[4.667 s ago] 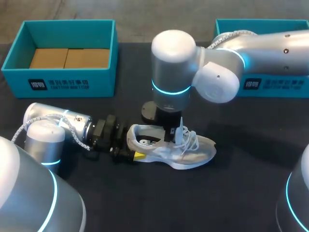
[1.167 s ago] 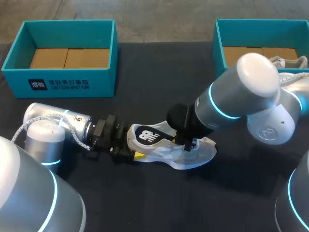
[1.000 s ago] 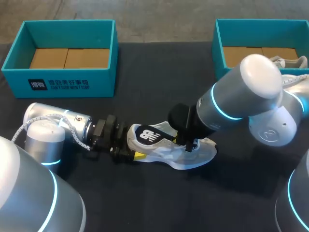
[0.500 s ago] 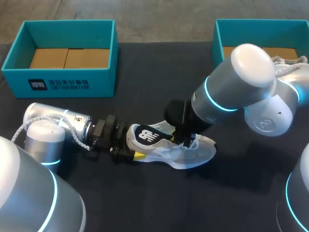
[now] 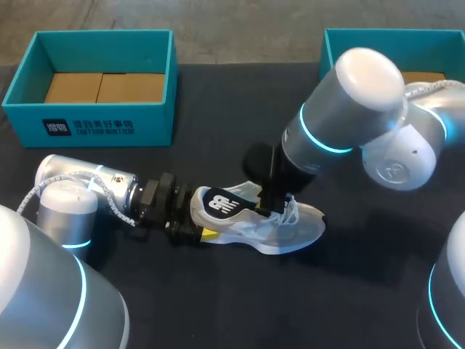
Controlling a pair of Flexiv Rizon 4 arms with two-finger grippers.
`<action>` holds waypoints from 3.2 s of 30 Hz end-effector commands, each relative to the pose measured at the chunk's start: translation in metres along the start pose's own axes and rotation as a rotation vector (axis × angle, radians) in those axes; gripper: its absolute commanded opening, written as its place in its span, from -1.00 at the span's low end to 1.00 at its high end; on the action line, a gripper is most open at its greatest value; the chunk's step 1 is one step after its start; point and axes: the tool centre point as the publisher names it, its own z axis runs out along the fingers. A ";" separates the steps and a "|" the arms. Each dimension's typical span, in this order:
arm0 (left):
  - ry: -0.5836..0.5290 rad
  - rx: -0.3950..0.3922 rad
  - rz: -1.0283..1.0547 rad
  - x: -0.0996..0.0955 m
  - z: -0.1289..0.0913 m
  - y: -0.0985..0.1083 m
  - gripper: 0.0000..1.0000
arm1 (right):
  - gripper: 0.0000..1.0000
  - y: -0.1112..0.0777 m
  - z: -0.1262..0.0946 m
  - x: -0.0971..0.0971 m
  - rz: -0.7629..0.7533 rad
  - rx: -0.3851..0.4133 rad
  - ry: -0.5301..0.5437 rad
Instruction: Take the shoe out of the shoebox, open the shoe tongue, remove and reinsert the insole, then place the shoe into the shoebox
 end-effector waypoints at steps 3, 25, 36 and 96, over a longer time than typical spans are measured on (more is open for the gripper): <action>-0.001 0.000 0.000 0.000 0.000 0.001 -1.00 | -0.51 0.018 -0.008 -0.005 -0.010 0.040 0.045; -0.001 0.000 0.000 0.000 0.000 0.001 -1.00 | -0.30 0.055 0.009 -0.004 0.149 0.112 0.259; -0.001 0.000 0.000 0.000 0.000 0.001 -1.00 | -0.26 0.058 0.016 -0.007 0.228 0.158 0.251; -0.001 0.000 0.000 0.000 0.000 0.001 -1.00 | -1.00 0.046 -0.009 -0.001 0.023 -0.051 0.167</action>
